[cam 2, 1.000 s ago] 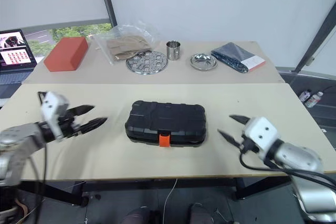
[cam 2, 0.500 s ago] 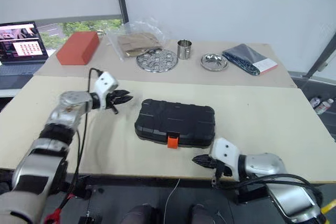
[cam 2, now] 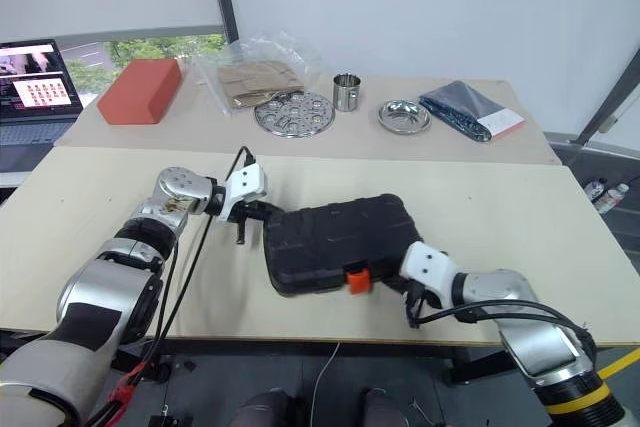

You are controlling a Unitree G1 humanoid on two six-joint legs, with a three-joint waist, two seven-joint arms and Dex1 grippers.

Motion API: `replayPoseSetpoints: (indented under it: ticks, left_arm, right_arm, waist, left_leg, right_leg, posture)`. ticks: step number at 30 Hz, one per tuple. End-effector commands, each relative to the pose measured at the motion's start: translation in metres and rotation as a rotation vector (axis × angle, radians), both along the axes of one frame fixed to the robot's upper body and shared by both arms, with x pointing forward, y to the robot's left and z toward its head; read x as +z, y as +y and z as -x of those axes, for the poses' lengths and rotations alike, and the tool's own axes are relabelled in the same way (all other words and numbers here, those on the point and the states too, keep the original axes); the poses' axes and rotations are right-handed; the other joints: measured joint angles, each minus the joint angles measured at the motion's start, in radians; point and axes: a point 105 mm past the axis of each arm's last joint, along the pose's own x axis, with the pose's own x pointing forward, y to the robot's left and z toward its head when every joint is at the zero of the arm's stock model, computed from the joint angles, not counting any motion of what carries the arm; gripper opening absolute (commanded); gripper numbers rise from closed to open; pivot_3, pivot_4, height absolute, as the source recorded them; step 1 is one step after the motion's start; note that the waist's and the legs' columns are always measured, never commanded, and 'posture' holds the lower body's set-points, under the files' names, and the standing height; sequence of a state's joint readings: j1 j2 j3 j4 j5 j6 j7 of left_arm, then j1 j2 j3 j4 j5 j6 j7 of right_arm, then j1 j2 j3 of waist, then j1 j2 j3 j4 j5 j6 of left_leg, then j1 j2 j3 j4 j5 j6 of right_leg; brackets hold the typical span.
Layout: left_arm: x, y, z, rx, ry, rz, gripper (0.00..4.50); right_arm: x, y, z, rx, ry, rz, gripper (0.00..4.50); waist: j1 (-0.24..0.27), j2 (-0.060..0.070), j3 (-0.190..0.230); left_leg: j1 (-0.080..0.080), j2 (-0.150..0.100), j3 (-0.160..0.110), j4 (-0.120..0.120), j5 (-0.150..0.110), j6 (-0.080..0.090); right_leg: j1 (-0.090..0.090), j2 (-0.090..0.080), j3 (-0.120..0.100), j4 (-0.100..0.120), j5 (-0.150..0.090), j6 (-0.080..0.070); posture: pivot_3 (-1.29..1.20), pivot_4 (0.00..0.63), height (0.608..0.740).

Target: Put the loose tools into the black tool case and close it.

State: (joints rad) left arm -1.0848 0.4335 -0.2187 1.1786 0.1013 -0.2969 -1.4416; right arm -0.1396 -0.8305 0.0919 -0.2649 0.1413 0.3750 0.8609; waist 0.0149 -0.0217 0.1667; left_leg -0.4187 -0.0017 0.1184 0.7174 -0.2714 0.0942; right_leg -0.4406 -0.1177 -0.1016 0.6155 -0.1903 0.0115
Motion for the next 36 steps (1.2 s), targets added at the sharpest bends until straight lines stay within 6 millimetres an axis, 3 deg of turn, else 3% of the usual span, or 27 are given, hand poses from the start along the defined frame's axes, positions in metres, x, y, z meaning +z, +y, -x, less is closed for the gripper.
replayPoseSetpoints:
  ticks: [1, 3, 7, 9, 13, 18, 22, 31, 36]
  left_arm:
    - [0.008, 0.003, 0.008, -0.037, 0.041, 0.057, 0.02]
    - [0.021, 0.008, 0.006, 0.001, 0.059, 0.121, 0.02]
    - [0.072, 0.003, 0.010, 0.020, 0.178, 0.321, 0.02]
    - [0.077, -0.007, 0.023, -0.029, 0.199, 0.321, 0.02]
    - [0.056, -0.037, 0.045, -0.121, 0.188, 0.233, 0.02]
    - [0.023, -0.066, 0.044, -0.102, 0.112, 0.156, 0.02]
    - [0.008, -0.071, 0.044, -0.128, 0.047, 0.091, 0.02]
    - [0.002, -0.064, 0.048, -0.152, 0.030, 0.065, 0.02]
    - [0.003, -0.068, 0.049, -0.177, 0.007, 0.060, 0.02]
  right_arm:
    - [0.023, -0.009, 0.005, -0.035, -0.057, -0.050, 0.00]
    - [0.029, -0.010, 0.017, -0.024, -0.028, -0.086, 0.00]
    - [0.061, -0.002, 0.042, 0.001, 0.030, -0.279, 0.00]
    - [0.068, 0.003, 0.046, 0.003, 0.037, -0.320, 0.00]
    - [0.062, 0.019, 0.042, 0.006, 0.056, -0.325, 0.00]
    - [0.045, 0.032, 0.028, -0.022, 0.083, -0.308, 0.00]
    - [0.021, 0.024, 0.027, -0.056, 0.127, -0.213, 0.00]
    - [0.020, 0.011, 0.044, -0.134, 0.134, -0.250, 0.00]
    - [0.003, 0.009, 0.045, -0.195, 0.174, -0.252, 0.00]
  waist:
    - [-0.002, 0.000, 0.000]
    - [-0.001, 0.000, 0.000]
    - [-0.003, 0.000, 0.000]
    - [-0.003, 0.000, 0.000]
    - [0.000, 0.002, -0.001]
    - [0.005, 0.001, -0.001]
    - [0.009, 0.003, -0.002]
    - [0.013, 0.003, -0.008]
    - [0.011, 0.004, -0.008]
  left_leg:
    - [0.000, 0.000, 0.000, 0.000, 0.000, 0.000]
    - [-0.001, 0.001, -0.001, 0.001, 0.000, 0.000]
    - [-0.003, 0.001, -0.003, 0.003, -0.001, 0.001]
    - [-0.004, 0.002, -0.004, 0.007, -0.002, 0.004]
    - [0.001, 0.000, -0.004, 0.009, -0.007, 0.008]
    - [0.001, 0.000, -0.003, 0.012, -0.007, 0.008]
    - [0.002, -0.001, -0.002, 0.012, -0.008, 0.008]
    - [0.005, 0.000, -0.003, 0.012, -0.008, 0.009]
    - [0.005, 0.000, -0.003, 0.012, -0.008, 0.009]
  right_leg:
    - [-0.001, 0.000, 0.000, 0.001, 0.000, 0.000]
    - [-0.001, 0.001, 0.000, 0.001, 0.000, -0.001]
    - [-0.002, 0.002, -0.001, 0.004, 0.000, -0.001]
    - [-0.002, 0.001, -0.001, 0.008, 0.000, 0.000]
    - [0.004, -0.004, 0.002, 0.008, -0.001, 0.002]
    - [0.003, -0.005, 0.005, 0.009, -0.001, 0.002]
    - [0.004, -0.005, 0.004, 0.010, -0.001, 0.002]
    - [0.007, -0.010, 0.004, 0.008, -0.001, 0.002]
    - [0.006, -0.010, 0.004, 0.009, -0.001, 0.002]
  posture:
    - [0.00, 0.150, 0.734]
    - [0.00, 0.150, 0.734]
    - [0.00, 0.150, 0.734]
    - [0.00, 0.150, 0.734]
    - [0.00, 0.150, 0.734]
    - [0.00, 0.150, 0.734]
    - [0.00, 0.150, 0.734]
    - [0.00, 0.150, 0.734]
    - [0.00, 0.150, 0.734]
